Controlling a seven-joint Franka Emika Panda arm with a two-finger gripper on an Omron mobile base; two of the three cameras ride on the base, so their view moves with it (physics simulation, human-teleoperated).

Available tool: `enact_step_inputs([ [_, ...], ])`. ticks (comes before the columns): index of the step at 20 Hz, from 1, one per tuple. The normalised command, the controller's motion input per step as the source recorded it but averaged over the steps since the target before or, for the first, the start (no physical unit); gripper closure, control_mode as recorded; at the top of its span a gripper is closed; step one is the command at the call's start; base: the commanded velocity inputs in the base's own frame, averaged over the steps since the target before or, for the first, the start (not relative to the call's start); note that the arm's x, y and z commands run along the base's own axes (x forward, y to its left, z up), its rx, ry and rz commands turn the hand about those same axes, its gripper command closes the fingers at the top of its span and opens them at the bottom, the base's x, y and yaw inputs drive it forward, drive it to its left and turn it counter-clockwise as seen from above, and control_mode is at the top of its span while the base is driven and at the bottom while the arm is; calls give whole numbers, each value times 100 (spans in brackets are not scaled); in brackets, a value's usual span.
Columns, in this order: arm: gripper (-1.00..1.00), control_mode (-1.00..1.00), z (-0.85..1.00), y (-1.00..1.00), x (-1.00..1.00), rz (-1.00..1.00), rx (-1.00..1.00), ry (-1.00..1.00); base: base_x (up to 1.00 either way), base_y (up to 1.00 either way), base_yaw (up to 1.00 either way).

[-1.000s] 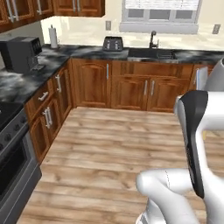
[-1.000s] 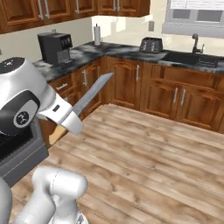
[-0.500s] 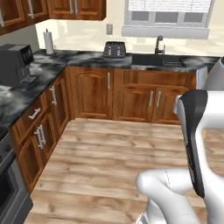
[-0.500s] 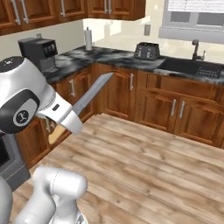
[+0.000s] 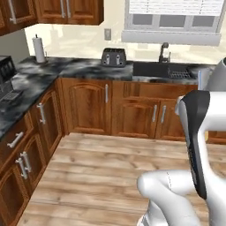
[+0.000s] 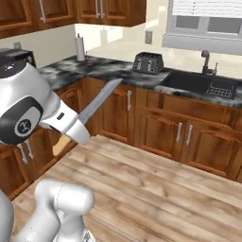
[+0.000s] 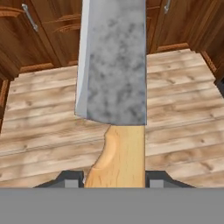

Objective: Move the cutting board and knife to the sink. Then move spray from the cabinet to the counter.

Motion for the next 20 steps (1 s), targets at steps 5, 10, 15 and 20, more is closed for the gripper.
enact_step_inputs([
  [5,100,100,0,0,0,0,0,0,100,-12,-15],
  [10,100,100,0,0,0,0,0,0,100,0,-26],
  [15,100,100,0,0,0,0,0,0,99,0,-27],
  [20,100,100,0,0,0,0,0,0,100,5,-31],
])
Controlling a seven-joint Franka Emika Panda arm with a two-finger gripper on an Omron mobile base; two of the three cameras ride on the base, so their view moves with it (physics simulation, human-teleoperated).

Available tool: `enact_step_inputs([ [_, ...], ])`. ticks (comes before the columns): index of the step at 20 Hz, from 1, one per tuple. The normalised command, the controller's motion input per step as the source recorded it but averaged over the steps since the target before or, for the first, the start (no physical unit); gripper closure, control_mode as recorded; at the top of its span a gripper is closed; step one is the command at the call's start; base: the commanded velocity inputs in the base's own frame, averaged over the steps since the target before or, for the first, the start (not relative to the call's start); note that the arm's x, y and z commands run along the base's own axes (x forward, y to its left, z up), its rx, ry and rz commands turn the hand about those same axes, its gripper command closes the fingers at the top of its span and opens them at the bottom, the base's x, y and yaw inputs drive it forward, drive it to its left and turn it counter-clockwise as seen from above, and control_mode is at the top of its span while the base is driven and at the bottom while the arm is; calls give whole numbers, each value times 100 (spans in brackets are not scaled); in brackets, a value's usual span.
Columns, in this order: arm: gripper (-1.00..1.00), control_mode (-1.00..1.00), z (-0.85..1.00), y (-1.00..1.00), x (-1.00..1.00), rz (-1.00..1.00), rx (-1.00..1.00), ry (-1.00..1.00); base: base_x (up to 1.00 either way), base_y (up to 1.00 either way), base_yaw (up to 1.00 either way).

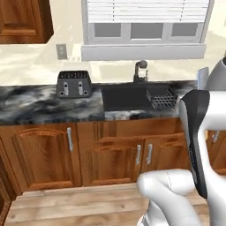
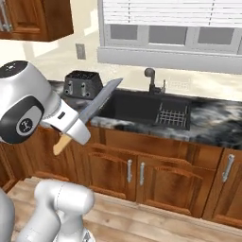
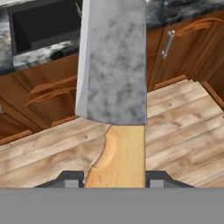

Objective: Move the cutting board and knife to the sink. Then move spray from the cabinet to the counter.

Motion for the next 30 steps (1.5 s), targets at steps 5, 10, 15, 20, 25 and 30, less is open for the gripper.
enact_step_inputs([
  [5,100,100,0,0,0,0,0,0,87,33,-23],
  [10,100,100,0,0,0,0,0,0,29,28,-8],
  [15,100,100,0,0,0,0,0,0,45,21,-6],
  [20,100,100,0,0,0,0,0,0,72,2,-3],
  [25,100,100,0,0,0,0,0,0,93,9,-5],
  [30,100,100,0,0,0,0,0,0,94,16,-2],
])
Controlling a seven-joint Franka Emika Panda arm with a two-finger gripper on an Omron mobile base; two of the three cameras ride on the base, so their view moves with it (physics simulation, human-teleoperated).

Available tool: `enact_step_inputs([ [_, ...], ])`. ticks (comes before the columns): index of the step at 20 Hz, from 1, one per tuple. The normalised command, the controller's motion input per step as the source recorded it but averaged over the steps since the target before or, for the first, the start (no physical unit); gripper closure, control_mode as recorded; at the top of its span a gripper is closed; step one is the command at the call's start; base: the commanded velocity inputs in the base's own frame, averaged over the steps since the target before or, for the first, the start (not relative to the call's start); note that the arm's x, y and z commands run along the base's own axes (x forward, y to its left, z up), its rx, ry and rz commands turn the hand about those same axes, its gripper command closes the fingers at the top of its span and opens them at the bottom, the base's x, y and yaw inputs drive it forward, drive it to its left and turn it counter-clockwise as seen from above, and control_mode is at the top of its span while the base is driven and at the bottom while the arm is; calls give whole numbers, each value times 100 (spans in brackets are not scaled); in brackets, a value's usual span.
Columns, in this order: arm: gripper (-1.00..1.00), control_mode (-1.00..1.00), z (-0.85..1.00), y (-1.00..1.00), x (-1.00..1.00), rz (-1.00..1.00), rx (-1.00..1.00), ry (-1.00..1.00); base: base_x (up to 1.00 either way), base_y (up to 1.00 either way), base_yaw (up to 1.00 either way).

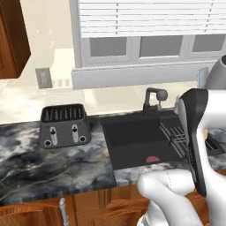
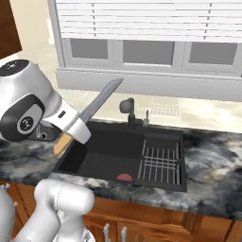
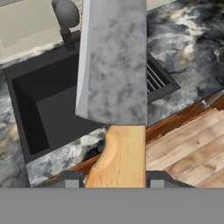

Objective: Move the cutting board and knife to the sink. Then move spray from the cabinet to the counter.

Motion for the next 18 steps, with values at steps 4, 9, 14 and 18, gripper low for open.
enact_step_inputs([
  [4,100,100,0,0,0,0,0,0,88,2,0],
  [9,100,100,0,0,0,0,0,0,79,0,8],
  [14,100,100,0,0,0,0,0,0,63,0,22],
  [18,100,100,0,0,0,0,0,0,40,0,33],
])
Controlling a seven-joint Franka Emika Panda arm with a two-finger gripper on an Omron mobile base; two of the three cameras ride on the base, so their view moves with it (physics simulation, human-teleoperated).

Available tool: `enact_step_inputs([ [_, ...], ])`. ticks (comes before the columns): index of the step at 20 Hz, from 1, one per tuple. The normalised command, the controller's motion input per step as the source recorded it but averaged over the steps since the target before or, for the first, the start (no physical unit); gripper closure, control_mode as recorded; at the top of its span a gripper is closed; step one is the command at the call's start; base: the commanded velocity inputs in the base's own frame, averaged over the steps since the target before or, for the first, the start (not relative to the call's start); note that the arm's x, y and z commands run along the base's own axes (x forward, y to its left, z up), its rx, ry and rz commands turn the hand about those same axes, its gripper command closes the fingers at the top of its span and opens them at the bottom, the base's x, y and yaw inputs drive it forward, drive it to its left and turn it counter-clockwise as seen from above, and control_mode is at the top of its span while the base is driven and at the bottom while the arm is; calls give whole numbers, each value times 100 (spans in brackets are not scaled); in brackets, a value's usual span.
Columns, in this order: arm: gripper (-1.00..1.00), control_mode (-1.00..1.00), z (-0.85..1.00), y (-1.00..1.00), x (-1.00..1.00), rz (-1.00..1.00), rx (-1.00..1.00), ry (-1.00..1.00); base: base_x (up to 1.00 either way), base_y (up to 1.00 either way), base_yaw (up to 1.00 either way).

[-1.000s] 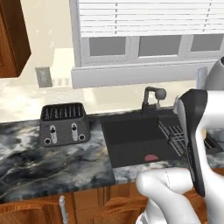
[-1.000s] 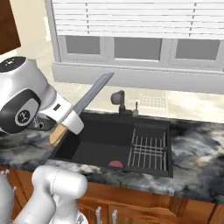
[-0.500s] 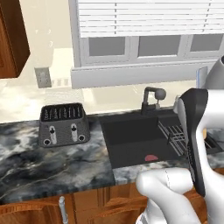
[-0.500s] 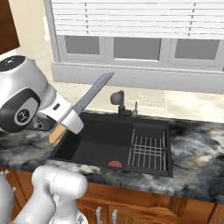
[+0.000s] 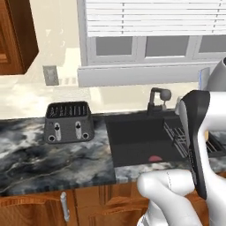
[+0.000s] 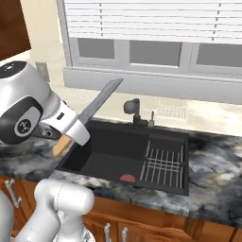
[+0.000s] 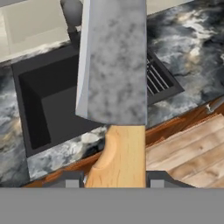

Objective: Move the cutting board and knife to the sink. Then move spray from the cabinet to the counter.

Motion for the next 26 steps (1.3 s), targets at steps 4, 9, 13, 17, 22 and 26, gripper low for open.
enact_step_inputs([
  [4,100,100,0,0,0,0,0,0,39,-2,35],
  [9,100,100,0,0,0,0,0,0,39,0,33],
  [13,100,-100,-7,0,35,22,0,10,11,0,8],
  [17,100,-100,-1,24,20,7,1,4,0,0,0],
  [22,100,-100,-14,46,7,0,3,6,0,0,0],
  [26,100,-100,-22,40,2,-6,3,7,0,0,0],
])
